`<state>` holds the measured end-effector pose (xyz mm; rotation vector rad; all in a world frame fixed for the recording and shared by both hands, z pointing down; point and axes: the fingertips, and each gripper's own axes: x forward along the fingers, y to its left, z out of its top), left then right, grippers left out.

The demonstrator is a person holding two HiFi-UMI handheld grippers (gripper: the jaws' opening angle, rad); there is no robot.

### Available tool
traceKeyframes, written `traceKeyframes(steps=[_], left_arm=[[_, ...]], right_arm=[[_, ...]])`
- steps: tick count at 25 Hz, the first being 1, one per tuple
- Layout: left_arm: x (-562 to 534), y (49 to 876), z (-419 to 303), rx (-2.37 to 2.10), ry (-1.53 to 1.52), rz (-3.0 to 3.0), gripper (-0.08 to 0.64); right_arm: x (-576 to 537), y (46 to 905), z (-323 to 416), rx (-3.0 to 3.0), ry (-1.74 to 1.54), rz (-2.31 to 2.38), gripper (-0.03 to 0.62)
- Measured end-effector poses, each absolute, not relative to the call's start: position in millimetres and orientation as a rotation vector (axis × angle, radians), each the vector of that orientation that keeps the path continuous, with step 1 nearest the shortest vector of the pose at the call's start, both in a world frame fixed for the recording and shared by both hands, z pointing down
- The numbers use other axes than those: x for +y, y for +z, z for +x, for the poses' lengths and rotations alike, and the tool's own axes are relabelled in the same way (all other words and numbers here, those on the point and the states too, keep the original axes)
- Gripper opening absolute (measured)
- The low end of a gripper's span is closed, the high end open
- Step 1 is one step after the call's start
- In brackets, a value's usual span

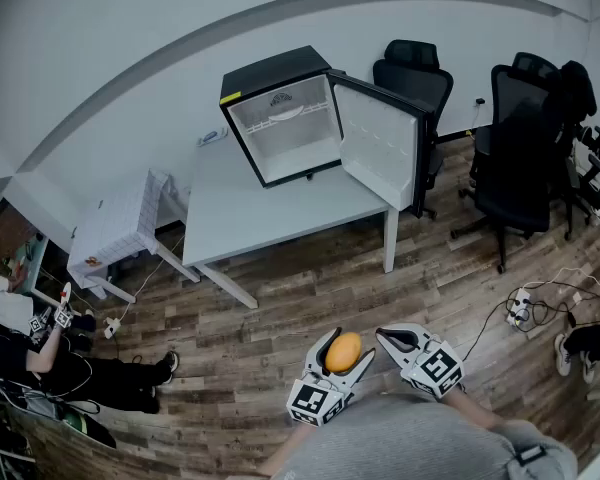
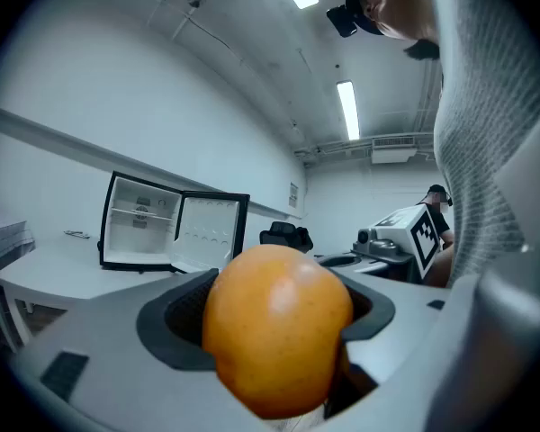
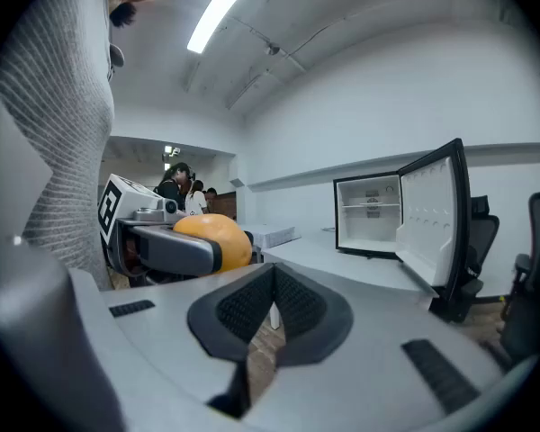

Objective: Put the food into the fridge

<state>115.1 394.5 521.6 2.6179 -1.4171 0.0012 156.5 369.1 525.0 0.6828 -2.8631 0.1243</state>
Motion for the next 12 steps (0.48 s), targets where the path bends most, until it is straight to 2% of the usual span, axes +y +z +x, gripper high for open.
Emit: traceKeyframes(steps=[12], left_arm=[[394.4,521.4,111.7,-1.418,0.011,2.619,0.347]], right_arm=[[369.2,525.5,153.0,-2.860,0.128,0.676,0.012]])
